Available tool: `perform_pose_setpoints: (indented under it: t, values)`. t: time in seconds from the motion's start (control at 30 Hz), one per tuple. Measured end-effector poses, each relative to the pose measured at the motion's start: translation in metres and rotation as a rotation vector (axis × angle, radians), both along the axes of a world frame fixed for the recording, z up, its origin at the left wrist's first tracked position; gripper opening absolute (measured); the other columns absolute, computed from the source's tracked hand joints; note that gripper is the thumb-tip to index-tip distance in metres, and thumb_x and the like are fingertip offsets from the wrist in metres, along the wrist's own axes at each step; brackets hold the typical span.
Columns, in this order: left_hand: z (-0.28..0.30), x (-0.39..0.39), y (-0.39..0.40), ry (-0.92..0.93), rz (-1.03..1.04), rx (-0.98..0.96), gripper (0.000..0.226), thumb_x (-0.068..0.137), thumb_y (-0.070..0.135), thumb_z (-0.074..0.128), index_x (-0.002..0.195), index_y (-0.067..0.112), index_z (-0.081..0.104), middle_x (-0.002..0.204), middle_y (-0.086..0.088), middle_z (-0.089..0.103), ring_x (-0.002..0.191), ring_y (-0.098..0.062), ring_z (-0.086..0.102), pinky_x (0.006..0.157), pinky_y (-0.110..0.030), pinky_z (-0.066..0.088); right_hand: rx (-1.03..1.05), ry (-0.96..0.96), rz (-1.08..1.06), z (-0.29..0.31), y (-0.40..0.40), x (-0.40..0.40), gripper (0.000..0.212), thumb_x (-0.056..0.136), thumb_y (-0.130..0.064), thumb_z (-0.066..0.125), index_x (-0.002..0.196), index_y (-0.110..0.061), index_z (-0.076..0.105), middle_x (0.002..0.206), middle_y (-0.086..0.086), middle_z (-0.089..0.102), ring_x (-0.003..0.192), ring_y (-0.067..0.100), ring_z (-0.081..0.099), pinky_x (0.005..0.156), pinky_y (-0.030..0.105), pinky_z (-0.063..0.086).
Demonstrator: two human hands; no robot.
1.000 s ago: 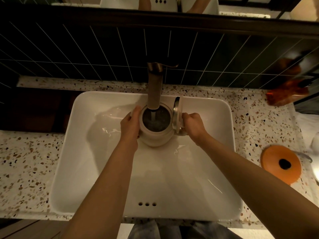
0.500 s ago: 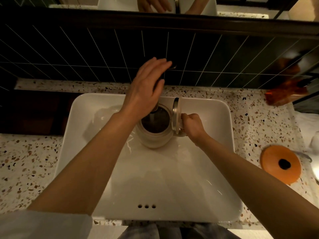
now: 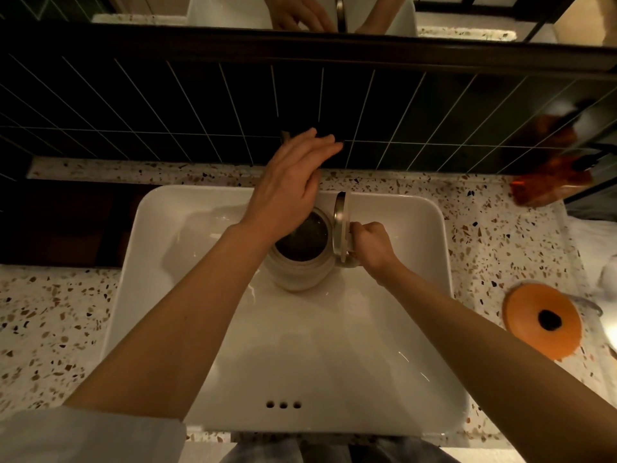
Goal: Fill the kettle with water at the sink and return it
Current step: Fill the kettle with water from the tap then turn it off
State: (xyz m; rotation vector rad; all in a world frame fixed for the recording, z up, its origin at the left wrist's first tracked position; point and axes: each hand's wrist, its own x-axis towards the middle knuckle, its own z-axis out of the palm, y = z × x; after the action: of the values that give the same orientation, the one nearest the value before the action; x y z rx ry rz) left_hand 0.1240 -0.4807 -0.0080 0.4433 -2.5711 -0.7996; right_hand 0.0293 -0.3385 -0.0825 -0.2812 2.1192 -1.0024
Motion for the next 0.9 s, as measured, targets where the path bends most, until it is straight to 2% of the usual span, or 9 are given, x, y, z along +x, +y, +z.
perform_pose_setpoints:
  t: [0.07, 0.13, 0.23, 0.37, 0.43, 0.53, 0.67, 0.8, 0.9]
  values:
    - [-0.008, 0.001, 0.004, -0.023, -0.03, -0.018, 0.045, 0.093, 0.008, 0.042, 0.136, 0.01, 0.053, 0.142, -0.008, 0.053, 0.142, -0.026, 0.034, 0.117, -0.046, 0.025, 0.001, 0.006, -0.005, 0.0, 0.0, 0.0, 0.033, 0.094, -0.023, 0.043, 0.068, -0.005, 0.054, 0.069, 0.009, 0.053, 0.064, 0.022, 0.049, 0.062, 0.032, 0.038]
    - [-0.01, 0.001, 0.006, -0.033, -0.029, 0.01, 0.046, 0.092, 0.009, 0.041, 0.137, 0.011, 0.053, 0.143, -0.007, 0.052, 0.143, -0.024, 0.033, 0.119, -0.049, 0.02, 0.002, 0.003, -0.01, 0.001, 0.0, 0.0, 0.034, 0.094, -0.022, 0.044, 0.063, -0.008, 0.05, 0.066, 0.007, 0.051, 0.062, 0.021, 0.047, 0.059, 0.03, 0.037]
    - [0.001, 0.003, 0.007, 0.025, 0.046, 0.174, 0.046, 0.091, 0.002, 0.047, 0.134, 0.014, 0.055, 0.142, -0.002, 0.052, 0.141, -0.017, 0.034, 0.121, -0.041, 0.015, 0.004, -0.019, -0.017, 0.001, -0.001, 0.0, 0.03, 0.093, -0.024, 0.044, 0.073, -0.005, 0.055, 0.072, 0.008, 0.054, 0.066, 0.021, 0.051, 0.062, 0.03, 0.041]
    - [-0.005, 0.027, 0.004, 0.227, 0.459, 0.526, 0.041, 0.092, 0.006, 0.052, 0.129, 0.02, 0.059, 0.139, 0.008, 0.049, 0.135, -0.009, 0.039, 0.115, -0.025, 0.029, 0.003, -0.023, -0.012, 0.001, 0.0, 0.0, 0.03, 0.094, -0.024, 0.044, 0.074, -0.004, 0.054, 0.072, 0.009, 0.053, 0.065, 0.021, 0.051, 0.061, 0.03, 0.041]
    - [-0.018, 0.042, 0.005, 0.204, 0.627, 0.701, 0.041, 0.094, 0.011, 0.054, 0.134, 0.02, 0.055, 0.141, 0.004, 0.051, 0.132, -0.007, 0.042, 0.106, -0.012, 0.03, -0.001, -0.017, -0.007, 0.002, 0.0, 0.0, 0.031, 0.095, -0.023, 0.044, 0.072, -0.005, 0.054, 0.069, 0.008, 0.052, 0.062, 0.019, 0.049, 0.058, 0.029, 0.038]
    - [-0.045, 0.063, 0.016, 0.096, 0.74, 1.056, 0.044, 0.094, 0.028, 0.056, 0.138, 0.022, 0.052, 0.141, 0.005, 0.052, 0.128, -0.009, 0.046, 0.105, -0.022, 0.033, -0.006, -0.01, -0.01, 0.002, 0.0, 0.0, 0.034, 0.094, -0.023, 0.045, 0.064, -0.009, 0.051, 0.068, 0.007, 0.052, 0.063, 0.02, 0.049, 0.059, 0.03, 0.038]
    - [-0.068, 0.072, 0.031, 0.115, 0.722, 1.383, 0.041, 0.089, 0.049, 0.054, 0.119, 0.024, 0.067, 0.121, 0.005, 0.069, 0.116, -0.008, 0.059, 0.111, -0.037, 0.037, -0.012, 0.001, -0.017, 0.003, 0.002, 0.001, 0.036, 0.094, -0.02, 0.045, 0.06, -0.01, 0.051, 0.066, 0.007, 0.052, 0.059, 0.018, 0.047, 0.059, 0.029, 0.038]
    - [-0.075, 0.07, 0.042, 0.165, 0.677, 1.396, 0.05, 0.087, 0.049, 0.057, 0.129, 0.022, 0.062, 0.126, 0.0, 0.067, 0.119, -0.014, 0.059, 0.109, -0.039, 0.04, -0.018, 0.004, -0.022, 0.006, 0.002, 0.004, 0.039, 0.095, -0.018, 0.044, 0.056, -0.01, 0.049, 0.062, 0.005, 0.051, 0.056, 0.016, 0.047, 0.054, 0.028, 0.037]
    - [-0.074, 0.069, 0.044, 0.147, 0.669, 1.363, 0.052, 0.087, 0.046, 0.06, 0.134, 0.023, 0.057, 0.13, 0.002, 0.065, 0.121, -0.014, 0.058, 0.109, -0.04, 0.041, -0.022, -0.005, -0.034, 0.005, 0.004, 0.006, 0.037, 0.094, -0.019, 0.044, 0.062, -0.003, 0.055, 0.07, 0.018, 0.06, 0.063, 0.024, 0.055, 0.062, 0.033, 0.046]
